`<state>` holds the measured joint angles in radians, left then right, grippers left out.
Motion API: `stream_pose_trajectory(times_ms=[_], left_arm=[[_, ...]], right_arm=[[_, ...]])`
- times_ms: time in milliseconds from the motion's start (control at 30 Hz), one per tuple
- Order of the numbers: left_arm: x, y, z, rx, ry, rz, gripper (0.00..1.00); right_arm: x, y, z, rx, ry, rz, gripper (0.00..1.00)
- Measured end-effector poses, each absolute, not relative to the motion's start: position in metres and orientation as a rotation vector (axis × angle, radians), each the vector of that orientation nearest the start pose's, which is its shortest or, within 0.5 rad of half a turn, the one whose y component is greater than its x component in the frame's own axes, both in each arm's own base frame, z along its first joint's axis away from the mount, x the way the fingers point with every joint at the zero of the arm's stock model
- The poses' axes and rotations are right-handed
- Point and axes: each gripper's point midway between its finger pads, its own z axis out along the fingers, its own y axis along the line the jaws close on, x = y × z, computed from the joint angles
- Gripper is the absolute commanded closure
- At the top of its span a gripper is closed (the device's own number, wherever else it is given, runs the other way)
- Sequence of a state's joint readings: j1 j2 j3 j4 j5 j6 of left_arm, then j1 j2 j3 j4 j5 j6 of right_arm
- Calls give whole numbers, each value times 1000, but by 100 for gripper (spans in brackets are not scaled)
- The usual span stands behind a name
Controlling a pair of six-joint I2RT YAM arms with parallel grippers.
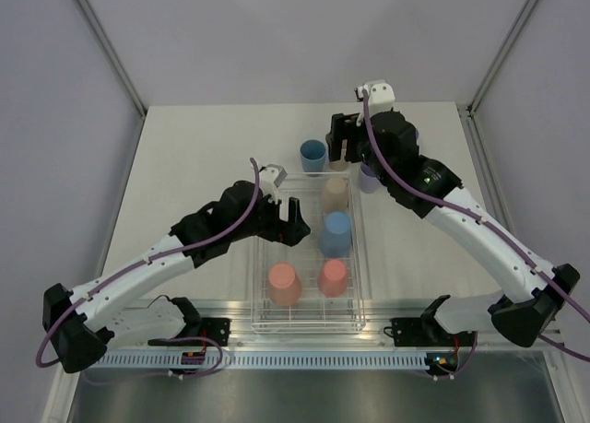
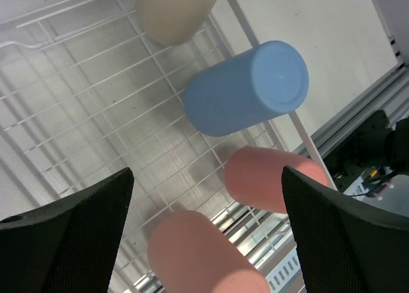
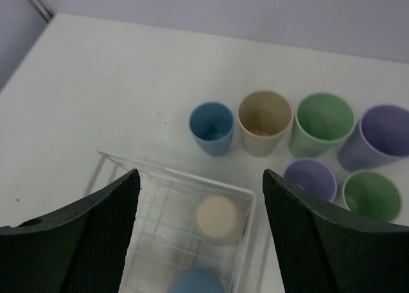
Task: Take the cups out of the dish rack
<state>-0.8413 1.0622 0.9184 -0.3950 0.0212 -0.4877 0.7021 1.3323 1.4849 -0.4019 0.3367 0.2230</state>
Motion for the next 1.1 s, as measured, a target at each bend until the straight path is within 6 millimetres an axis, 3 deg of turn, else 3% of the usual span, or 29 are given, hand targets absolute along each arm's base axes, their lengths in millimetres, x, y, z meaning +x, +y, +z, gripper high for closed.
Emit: stream_pose_trajectory(times_ms=[167,300,567,833,1100], left_arm=[[203,-251,213,438,2230,-677,1],[196,-236,218,442,2286,-598,0],[142,-235,172,666,2494,-465,0],[111,-235,164,765,2544,-453,0],[95,-241,147,865,2590,-406,0]], right_arm=[[336,212,301,-190,1955,254,17],[324,202,276,-192,2017,225,15],[313,189,278,-147,2010,226,10],[306,180,272,-129,2021,208,9],[303,177,267,-131,2032,198,9]])
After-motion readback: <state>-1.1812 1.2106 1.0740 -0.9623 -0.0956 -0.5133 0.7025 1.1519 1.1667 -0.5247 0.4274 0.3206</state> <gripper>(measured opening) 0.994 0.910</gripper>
